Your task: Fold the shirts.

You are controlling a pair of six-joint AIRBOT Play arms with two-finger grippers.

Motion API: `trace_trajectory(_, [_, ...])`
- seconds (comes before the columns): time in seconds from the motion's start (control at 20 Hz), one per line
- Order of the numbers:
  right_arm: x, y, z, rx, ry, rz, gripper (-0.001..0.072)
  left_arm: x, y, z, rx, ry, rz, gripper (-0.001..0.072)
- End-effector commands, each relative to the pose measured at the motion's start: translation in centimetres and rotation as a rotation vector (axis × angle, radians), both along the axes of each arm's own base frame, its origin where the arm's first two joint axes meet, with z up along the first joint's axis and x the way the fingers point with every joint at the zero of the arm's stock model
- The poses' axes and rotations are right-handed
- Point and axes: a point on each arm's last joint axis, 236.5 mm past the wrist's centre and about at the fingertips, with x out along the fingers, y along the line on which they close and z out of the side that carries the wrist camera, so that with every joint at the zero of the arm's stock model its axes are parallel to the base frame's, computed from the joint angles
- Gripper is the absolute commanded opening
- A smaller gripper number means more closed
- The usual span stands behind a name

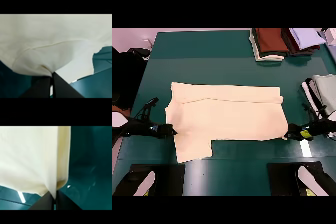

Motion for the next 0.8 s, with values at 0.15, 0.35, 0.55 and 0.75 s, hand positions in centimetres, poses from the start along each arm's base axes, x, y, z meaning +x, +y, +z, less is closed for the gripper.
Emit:
trace_trajectory(0.15, [1.6,-2.7,5.7,-0.152,-0.159,0.026,0.0019,-1.6,-0.6,3.5,-0.018,-0.053,-0.007,0.0019])
trace_trajectory(0.35, [6.0,-3.7,6.9,-0.157,-0.177,0.046,0.0019,5.8,0.9,6.0,0.024,-0.258,0.053,0.0019])
trace_trajectory(0.55, [12.7,-2.5,6.4,-0.154,-0.192,0.106,0.0019,13.8,2.1,6.2,0.055,-0.307,0.036,0.0022])
trace_trajectory(0.75, [18.6,-1.2,5.0,-0.144,-0.181,0.118,0.002,20.7,1.7,3.2,0.004,-0.266,0.01,0.0023])
